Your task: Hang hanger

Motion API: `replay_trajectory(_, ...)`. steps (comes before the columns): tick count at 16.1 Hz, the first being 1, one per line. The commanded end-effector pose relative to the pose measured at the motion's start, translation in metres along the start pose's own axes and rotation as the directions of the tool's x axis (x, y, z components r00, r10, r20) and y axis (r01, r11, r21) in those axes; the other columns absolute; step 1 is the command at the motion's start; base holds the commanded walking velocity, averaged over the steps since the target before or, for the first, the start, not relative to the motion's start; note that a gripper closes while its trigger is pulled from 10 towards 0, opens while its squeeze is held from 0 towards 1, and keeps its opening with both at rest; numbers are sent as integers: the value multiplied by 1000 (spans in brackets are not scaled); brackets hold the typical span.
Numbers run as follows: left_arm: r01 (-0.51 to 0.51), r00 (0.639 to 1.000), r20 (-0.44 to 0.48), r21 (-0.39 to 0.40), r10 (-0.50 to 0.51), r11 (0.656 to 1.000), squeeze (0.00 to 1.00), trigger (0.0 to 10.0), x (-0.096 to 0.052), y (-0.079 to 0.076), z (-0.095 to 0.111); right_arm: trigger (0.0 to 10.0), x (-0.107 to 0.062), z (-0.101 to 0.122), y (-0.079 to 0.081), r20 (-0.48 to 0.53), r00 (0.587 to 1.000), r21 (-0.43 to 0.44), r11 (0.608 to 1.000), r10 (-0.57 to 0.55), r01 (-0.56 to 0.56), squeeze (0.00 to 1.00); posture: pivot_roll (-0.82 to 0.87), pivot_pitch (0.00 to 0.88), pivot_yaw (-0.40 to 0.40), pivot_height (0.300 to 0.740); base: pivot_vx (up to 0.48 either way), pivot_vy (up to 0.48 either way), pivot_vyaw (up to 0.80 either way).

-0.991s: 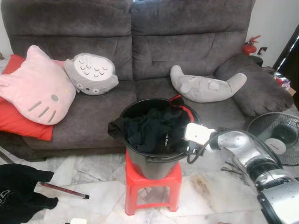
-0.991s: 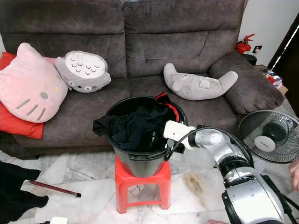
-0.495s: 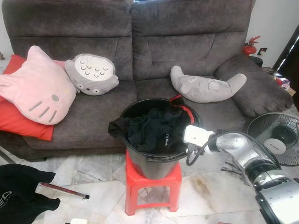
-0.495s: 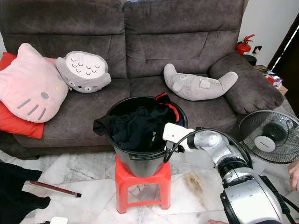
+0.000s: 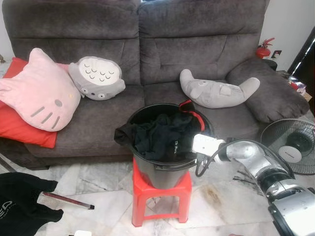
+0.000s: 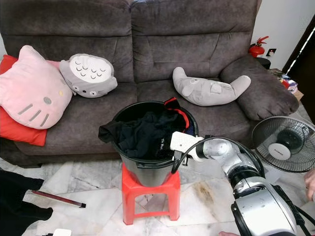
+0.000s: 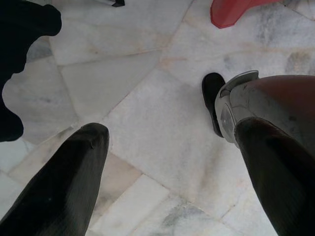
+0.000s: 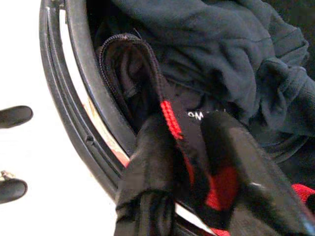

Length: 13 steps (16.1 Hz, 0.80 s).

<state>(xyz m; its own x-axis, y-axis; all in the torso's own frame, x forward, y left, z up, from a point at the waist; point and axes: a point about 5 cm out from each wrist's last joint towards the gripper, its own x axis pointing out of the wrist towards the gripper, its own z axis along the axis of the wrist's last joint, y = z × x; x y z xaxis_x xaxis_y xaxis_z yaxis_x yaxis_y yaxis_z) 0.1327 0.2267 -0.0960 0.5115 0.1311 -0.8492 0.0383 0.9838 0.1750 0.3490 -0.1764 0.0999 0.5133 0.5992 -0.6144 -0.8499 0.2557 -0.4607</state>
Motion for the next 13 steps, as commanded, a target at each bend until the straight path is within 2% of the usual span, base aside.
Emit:
replay_trajectory(1, 14, 1000, -15, 24, -14, 1000, 0, 10000, -1, -3, -4, 0, 2, -4, 5, -16, 1000, 4, 1000, 9, -9, 0, -73, 26, 13, 740, 0, 0, 0)
replay_trajectory(7, 10, 1000, -26, 22, -9, 1000, 0, 10000, -2, 0, -10, 0, -3, 17, -16, 72, 993, -61, 993, -99, 103, 0, -77, 24, 10, 740, 0, 0, 0)
replay_trajectory(9, 7, 1000, -29, 19, -7, 1000, 0, 10000, -3, 2, -11, 0, -13, 35, -40, 148, 966, -71, 972, -212, 224, 0, -77, 24, 10, 740, 0, 0, 0)
replay_trajectory(11, 7, 999, -32, 20, -7, 1000, 0, 10000, -3, 3, -12, 0, -31, 57, -70, 207, 912, -91, 921, -355, 379, 0, -85, 22, 12, 740, 0, 0, 0)
replay_trajectory(12, 8, 999, -33, 21, -8, 1000, 0, 10000, -3, 3, -13, 0, -39, 65, -82, 227, 886, -84, 898, -405, 432, 0, -85, 22, 12, 740, 0, 0, 0)
replay_trajectory(13, 9, 999, -33, 20, -8, 1000, 0, 10000, -3, 3, -13, 0, -42, 69, -86, 240, 876, -79, 891, -418, 447, 0, -85, 22, 12, 740, 0, 0, 0)
